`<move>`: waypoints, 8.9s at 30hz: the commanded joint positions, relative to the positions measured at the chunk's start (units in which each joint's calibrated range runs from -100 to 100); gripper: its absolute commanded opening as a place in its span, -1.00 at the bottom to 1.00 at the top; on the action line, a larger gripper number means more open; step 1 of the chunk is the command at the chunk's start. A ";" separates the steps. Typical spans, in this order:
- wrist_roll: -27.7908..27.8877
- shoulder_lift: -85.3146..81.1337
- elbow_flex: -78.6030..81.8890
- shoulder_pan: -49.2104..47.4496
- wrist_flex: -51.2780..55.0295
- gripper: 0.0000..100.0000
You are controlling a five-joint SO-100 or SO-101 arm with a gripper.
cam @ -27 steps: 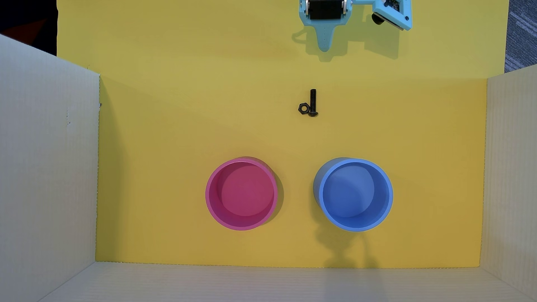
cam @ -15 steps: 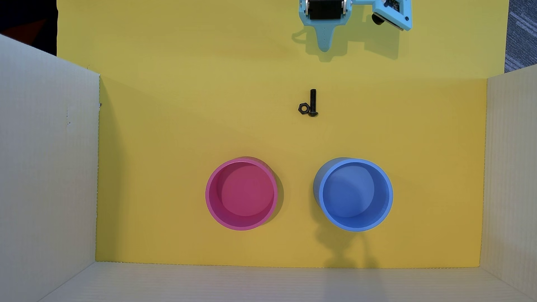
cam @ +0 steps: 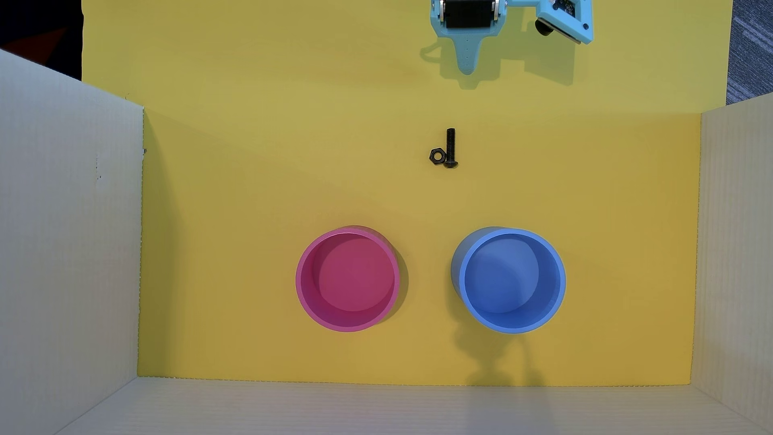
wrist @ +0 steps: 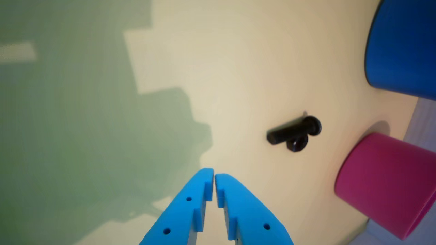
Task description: Pick up the bolt and place it in the pink box
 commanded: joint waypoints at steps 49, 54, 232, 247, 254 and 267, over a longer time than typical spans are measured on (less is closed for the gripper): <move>14.05 22.13 -20.73 17.21 -15.33 -0.96; 14.46 36.52 -31.68 16.70 -13.35 -0.96; 15.09 100.92 -97.17 18.47 -11.55 -0.97; 13.21 112.28 -107.84 19.20 -12.07 -0.68; 13.27 112.28 -108.21 18.76 -7.86 -0.75; 13.11 74.15 -75.19 13.54 -13.27 -0.97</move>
